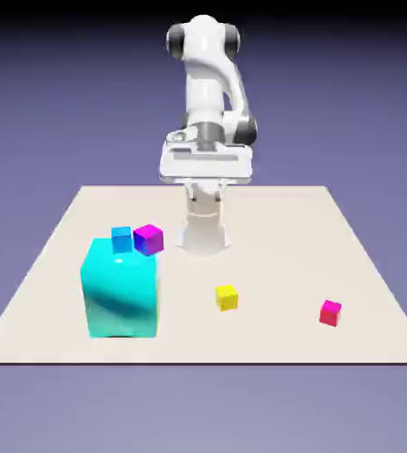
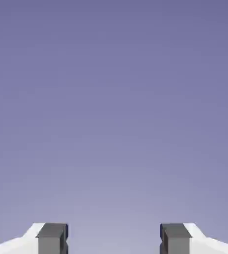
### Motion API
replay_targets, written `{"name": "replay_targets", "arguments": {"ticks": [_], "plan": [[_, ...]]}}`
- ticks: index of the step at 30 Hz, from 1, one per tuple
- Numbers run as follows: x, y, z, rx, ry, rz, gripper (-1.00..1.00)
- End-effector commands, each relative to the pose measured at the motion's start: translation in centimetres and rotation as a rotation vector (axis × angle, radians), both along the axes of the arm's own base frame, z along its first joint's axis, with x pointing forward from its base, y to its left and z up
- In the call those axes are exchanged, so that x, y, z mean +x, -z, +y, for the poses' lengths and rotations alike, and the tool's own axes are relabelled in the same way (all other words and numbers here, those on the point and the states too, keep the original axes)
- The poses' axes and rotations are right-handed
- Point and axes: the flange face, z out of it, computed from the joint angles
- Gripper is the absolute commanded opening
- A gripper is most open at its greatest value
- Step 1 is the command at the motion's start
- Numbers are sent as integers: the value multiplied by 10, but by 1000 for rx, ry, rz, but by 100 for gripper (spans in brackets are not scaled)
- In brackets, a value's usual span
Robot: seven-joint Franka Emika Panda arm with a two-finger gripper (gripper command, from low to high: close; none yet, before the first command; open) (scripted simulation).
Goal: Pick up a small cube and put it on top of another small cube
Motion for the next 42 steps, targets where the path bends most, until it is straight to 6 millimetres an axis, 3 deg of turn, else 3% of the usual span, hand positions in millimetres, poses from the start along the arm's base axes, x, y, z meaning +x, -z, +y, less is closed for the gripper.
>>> {"name": "replay_targets", "arguments": {"ticks": [1, 7, 13, 18, 24, 26, 31, 32, 33, 38, 42], "plan": [[7, 7, 12, -8, -37, 32, 0], [39, 58, 88, -73, -263, 220, 0], [48, 120, 173, -166, -491, 398, 0], [36, 179, 244, -265, -681, 539, 0], [-2, 256, 322, -410, -904, 698, 0], [-4, 260, 324, -416, -913, 704, 0], [-5, 330, 323, -416, -913, 704, 0], [-5, 330, 323, -416, -913, 704, -100], [-5, 330, 323, -416, -913, 704, -100], [-2, 258, 322, -415, -908, 705, -100], [55, 202, 232, -377, -754, 718, -100]]}}
